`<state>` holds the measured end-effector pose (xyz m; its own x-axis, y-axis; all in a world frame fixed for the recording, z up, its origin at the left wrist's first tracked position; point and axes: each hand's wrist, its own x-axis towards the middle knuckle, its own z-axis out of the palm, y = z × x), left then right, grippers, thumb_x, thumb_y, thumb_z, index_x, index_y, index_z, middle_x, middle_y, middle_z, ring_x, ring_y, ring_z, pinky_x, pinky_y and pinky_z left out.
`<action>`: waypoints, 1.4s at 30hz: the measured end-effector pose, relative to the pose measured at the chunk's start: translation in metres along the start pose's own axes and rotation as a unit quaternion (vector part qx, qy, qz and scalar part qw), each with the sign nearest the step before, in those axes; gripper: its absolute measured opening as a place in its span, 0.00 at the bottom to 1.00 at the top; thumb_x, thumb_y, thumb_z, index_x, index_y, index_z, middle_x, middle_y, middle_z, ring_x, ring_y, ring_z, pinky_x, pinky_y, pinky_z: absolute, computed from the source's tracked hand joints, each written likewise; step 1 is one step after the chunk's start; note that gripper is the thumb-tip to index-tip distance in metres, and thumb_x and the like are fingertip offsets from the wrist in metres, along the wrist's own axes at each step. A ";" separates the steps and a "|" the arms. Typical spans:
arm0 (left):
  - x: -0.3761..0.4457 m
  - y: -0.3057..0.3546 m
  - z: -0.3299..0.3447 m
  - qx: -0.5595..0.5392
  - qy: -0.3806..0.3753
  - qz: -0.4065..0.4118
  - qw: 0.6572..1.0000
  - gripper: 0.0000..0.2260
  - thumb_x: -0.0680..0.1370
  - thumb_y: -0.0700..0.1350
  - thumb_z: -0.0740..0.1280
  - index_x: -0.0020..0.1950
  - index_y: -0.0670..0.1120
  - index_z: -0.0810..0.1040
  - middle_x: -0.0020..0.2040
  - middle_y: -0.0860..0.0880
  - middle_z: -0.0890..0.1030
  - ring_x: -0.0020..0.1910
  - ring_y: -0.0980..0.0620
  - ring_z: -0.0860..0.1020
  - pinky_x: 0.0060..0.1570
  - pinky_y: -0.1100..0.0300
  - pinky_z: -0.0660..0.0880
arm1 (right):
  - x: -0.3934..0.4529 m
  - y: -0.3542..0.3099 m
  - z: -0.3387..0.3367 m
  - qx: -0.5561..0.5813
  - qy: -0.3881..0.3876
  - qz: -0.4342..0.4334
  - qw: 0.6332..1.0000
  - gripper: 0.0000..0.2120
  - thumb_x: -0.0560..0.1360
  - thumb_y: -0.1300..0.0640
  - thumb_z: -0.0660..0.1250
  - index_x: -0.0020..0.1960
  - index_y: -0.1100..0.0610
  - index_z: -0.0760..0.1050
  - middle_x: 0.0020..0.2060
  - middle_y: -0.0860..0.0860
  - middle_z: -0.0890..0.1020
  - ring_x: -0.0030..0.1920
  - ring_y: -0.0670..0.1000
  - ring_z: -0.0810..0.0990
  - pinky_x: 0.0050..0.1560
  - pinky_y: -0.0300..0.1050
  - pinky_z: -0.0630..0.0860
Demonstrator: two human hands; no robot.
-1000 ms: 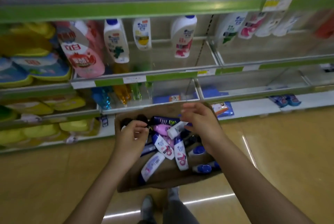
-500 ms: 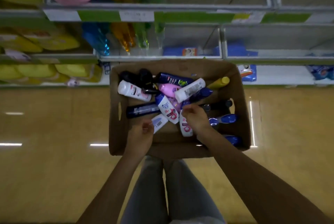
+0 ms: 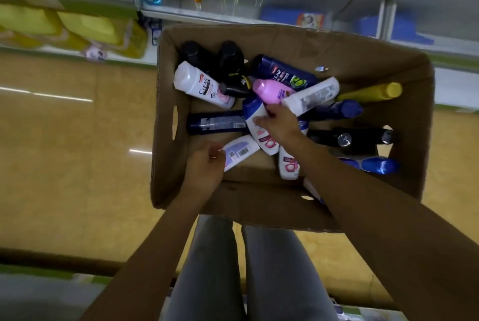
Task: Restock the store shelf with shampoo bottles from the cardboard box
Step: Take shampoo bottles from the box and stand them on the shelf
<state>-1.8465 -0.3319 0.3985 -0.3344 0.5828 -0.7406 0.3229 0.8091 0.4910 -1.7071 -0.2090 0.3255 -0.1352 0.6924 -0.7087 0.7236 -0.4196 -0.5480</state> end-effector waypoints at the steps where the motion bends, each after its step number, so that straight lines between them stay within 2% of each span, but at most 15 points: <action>1: 0.002 -0.005 0.001 0.004 -0.003 -0.009 1.000 0.12 0.81 0.45 0.60 0.64 0.45 0.73 0.60 0.46 0.76 0.48 0.58 0.72 0.39 0.69 0.68 | 0.003 0.001 0.004 0.006 -0.002 -0.005 1.000 0.20 0.74 0.55 0.72 0.62 0.63 0.76 0.55 0.58 0.81 0.56 0.56 0.79 0.51 0.42 0.74; 3: 0.004 -0.014 0.003 0.004 -0.011 -0.031 0.999 0.13 0.81 0.45 0.60 0.65 0.47 0.72 0.61 0.46 0.76 0.51 0.57 0.72 0.38 0.69 0.68 | 0.006 0.003 0.011 0.011 0.008 -0.011 1.000 0.20 0.72 0.55 0.74 0.60 0.63 0.77 0.52 0.59 0.82 0.50 0.57 0.81 0.37 0.35 0.73; 5: 0.004 -0.021 0.004 0.007 -0.024 -0.038 0.999 0.13 0.81 0.46 0.60 0.65 0.48 0.72 0.62 0.46 0.75 0.52 0.56 0.73 0.38 0.70 0.68 | 0.007 0.006 0.015 0.008 0.020 -0.027 0.999 0.20 0.71 0.56 0.75 0.60 0.63 0.76 0.52 0.59 0.82 0.49 0.56 0.81 0.33 0.30 0.72; 9: 0.002 -0.023 0.005 0.016 -0.042 -0.038 0.998 0.13 0.81 0.46 0.61 0.65 0.46 0.72 0.63 0.45 0.75 0.52 0.56 0.72 0.37 0.70 0.68 | -0.002 0.011 0.014 -0.004 0.009 -0.058 0.998 0.19 0.72 0.57 0.74 0.60 0.60 0.75 0.53 0.55 0.81 0.51 0.52 0.79 0.44 0.36 0.71; 12: -0.003 -0.016 0.002 0.006 -0.043 -0.034 0.998 0.13 0.81 0.45 0.61 0.65 0.46 0.73 0.62 0.45 0.75 0.51 0.56 0.72 0.36 0.70 0.68 | -0.014 0.008 0.007 0.005 -0.003 -0.080 0.997 0.19 0.72 0.58 0.74 0.60 0.60 0.75 0.55 0.55 0.81 0.53 0.49 0.77 0.47 0.32 0.70; 15: -0.012 -0.006 -0.001 0.002 -0.044 -0.025 0.999 0.13 0.81 0.45 0.61 0.66 0.47 0.72 0.61 0.45 0.75 0.49 0.56 0.72 0.37 0.69 0.68 | -0.032 -0.004 -0.005 0.064 0.006 -0.078 0.995 0.20 0.70 0.57 0.75 0.60 0.58 0.76 0.57 0.56 0.80 0.57 0.53 0.78 0.57 0.46 0.75; 18: -0.030 0.010 -0.004 -0.008 -0.054 0.006 0.998 0.15 0.80 0.45 0.63 0.67 0.47 0.71 0.59 0.48 0.76 0.47 0.58 0.72 0.37 0.68 0.68 | -0.059 -0.026 -0.025 0.122 -0.009 -0.084 0.989 0.18 0.70 0.59 0.76 0.57 0.61 0.78 0.53 0.56 0.83 0.55 0.55 0.81 0.58 0.54 0.78; 21: -0.050 0.029 -0.012 -0.067 -0.070 0.048 0.994 0.16 0.77 0.45 0.68 0.64 0.48 0.71 0.54 0.53 0.75 0.50 0.57 0.73 0.45 0.64 0.70 | -0.091 -0.054 -0.050 0.149 -0.016 -0.110 0.983 0.14 0.69 0.58 0.76 0.52 0.62 0.80 0.49 0.57 0.84 0.52 0.55 0.82 0.51 0.50 0.80; 24: -0.071 0.045 -0.025 -0.121 -0.103 0.071 0.985 0.23 0.73 0.49 0.73 0.66 0.48 0.71 0.58 0.54 0.78 0.55 0.56 0.76 0.54 0.60 0.73 | -0.129 -0.085 -0.076 0.198 -0.020 -0.124 0.972 0.08 0.69 0.60 0.76 0.48 0.56 0.80 0.48 0.55 0.85 0.49 0.54 0.84 0.37 0.37 0.79; 26: -0.086 0.056 -0.036 -0.148 -0.126 0.087 0.977 0.26 0.71 0.50 0.74 0.68 0.51 0.71 0.60 0.54 0.79 0.59 0.55 0.77 0.61 0.54 0.73 | -0.154 -0.103 -0.093 0.235 -0.024 -0.132 0.963 0.08 0.70 0.60 0.76 0.48 0.55 0.81 0.48 0.54 0.85 0.48 0.52 0.85 0.43 0.41 0.82; 29: -0.111 0.075 -0.053 -0.196 -0.161 0.128 0.959 0.21 0.73 0.48 0.72 0.65 0.53 0.74 0.58 0.54 0.81 0.59 0.54 0.78 0.64 0.49 0.72 | -0.188 -0.127 -0.116 0.260 -0.022 -0.157 0.952 0.09 0.71 0.58 0.75 0.51 0.57 0.81 0.47 0.54 0.86 0.47 0.51 0.85 0.47 0.46 0.83; 31: -0.128 0.087 -0.064 -0.232 -0.175 0.143 0.946 0.19 0.73 0.47 0.72 0.64 0.52 0.76 0.57 0.53 0.82 0.58 0.53 0.79 0.64 0.47 0.73 | -0.206 -0.141 -0.127 0.273 -0.022 -0.169 0.947 0.11 0.72 0.57 0.74 0.53 0.58 0.81 0.47 0.54 0.86 0.47 0.52 0.86 0.47 0.47 0.83; 34: -0.152 0.107 -0.080 -0.270 -0.177 0.173 0.931 0.18 0.71 0.46 0.73 0.60 0.50 0.78 0.54 0.50 0.84 0.56 0.50 0.81 0.61 0.47 0.74 | -0.229 -0.161 -0.144 0.291 -0.025 -0.180 0.939 0.12 0.73 0.55 0.73 0.54 0.58 0.81 0.43 0.53 0.86 0.42 0.51 0.86 0.40 0.44 0.81; 38: -0.181 0.131 -0.101 -0.257 -0.143 0.232 0.927 0.12 0.73 0.43 0.72 0.56 0.50 0.80 0.50 0.52 0.85 0.51 0.53 0.83 0.52 0.56 0.78 | -0.265 -0.187 -0.165 0.319 -0.045 -0.190 0.927 0.12 0.75 0.55 0.71 0.54 0.63 0.79 0.37 0.52 0.85 0.35 0.49 0.84 0.32 0.41 0.78; 42: -0.202 0.147 -0.118 -0.262 -0.095 0.277 0.919 0.11 0.73 0.39 0.72 0.53 0.51 0.80 0.47 0.54 0.85 0.48 0.57 0.83 0.44 0.65 0.78 | -0.286 -0.208 -0.179 0.266 -0.025 -0.242 0.933 0.15 0.76 0.50 0.69 0.57 0.60 0.80 0.46 0.53 0.86 0.45 0.51 0.85 0.45 0.46 0.82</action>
<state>-1.8361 -0.3218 0.6748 -0.0693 0.9335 -0.3519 -0.0908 0.3454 0.9341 -1.6973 -0.2145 0.7218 -0.3991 0.8538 -0.3342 0.1336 -0.3065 -0.9425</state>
